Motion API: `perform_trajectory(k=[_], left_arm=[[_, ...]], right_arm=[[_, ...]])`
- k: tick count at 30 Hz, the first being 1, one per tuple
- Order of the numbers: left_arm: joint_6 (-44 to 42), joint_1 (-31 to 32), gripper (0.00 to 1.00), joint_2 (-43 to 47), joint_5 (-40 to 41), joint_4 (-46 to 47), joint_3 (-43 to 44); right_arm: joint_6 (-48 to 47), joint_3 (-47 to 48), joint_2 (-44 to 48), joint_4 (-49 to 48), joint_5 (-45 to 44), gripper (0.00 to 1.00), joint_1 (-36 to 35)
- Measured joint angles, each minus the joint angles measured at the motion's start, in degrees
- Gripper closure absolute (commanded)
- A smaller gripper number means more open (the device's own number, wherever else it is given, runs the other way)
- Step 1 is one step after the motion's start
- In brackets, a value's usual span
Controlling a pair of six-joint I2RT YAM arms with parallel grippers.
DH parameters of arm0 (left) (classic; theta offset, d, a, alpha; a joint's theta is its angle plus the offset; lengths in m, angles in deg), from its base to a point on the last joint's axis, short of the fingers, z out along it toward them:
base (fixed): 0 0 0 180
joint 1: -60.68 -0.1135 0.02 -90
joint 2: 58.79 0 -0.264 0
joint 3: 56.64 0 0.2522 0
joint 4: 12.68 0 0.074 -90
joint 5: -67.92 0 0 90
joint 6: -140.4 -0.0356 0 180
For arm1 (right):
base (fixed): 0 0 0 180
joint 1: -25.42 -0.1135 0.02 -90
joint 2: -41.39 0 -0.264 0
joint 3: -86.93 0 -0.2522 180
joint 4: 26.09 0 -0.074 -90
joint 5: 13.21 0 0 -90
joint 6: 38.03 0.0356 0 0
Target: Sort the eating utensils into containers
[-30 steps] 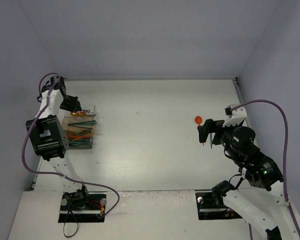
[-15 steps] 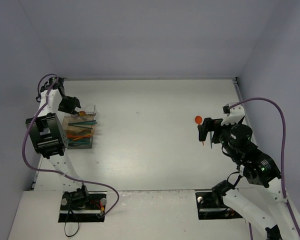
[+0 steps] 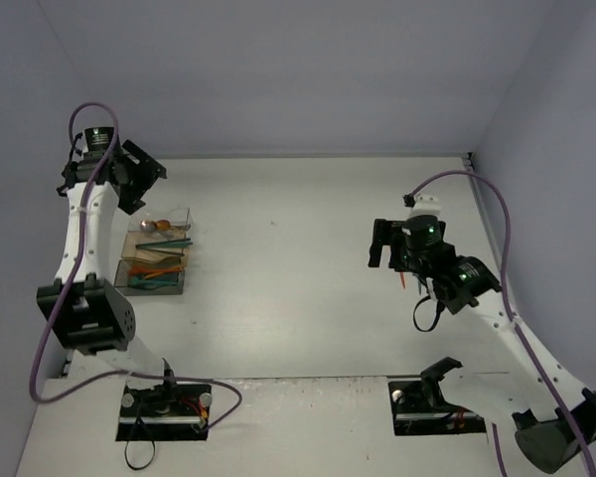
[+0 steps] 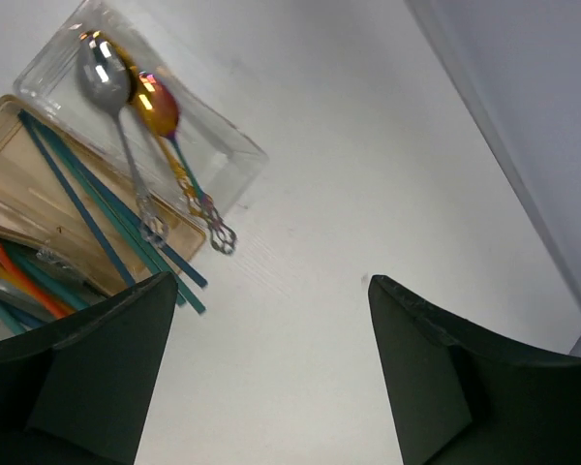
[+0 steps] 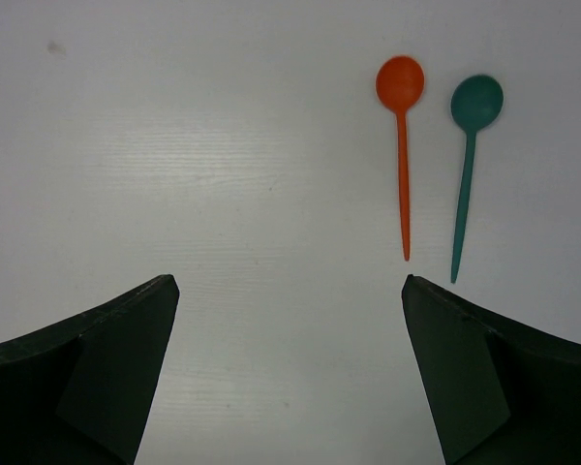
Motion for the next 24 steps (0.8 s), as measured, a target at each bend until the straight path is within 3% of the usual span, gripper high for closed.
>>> perform_trajectory(k=[4, 12, 17, 24], left_arm=[[-8.4, 6.5, 0.21, 13.4, -0.3, 4.0, -6.0], [-17.8, 6.8, 0.20, 34.0, -3.3, 5.1, -22.7], [-22.4, 9.7, 0.20, 39.4, -4.9, 3.3, -25.4], [-23.8, 14.1, 0.20, 42.6, -7.8, 2.2, -29.6]], right_arm=[[3.1, -1.2, -7.9, -1.0, 0.5, 0.07, 2.1], [6.0, -1.3, -19.0, -7.0, 3.3, 0.19, 6.9], [5.4, -1.2, -25.8, -10.7, 4.3, 0.27, 9.8], [3.0, -1.2, -31.3, -15.0, 4.5, 0.28, 13.8]])
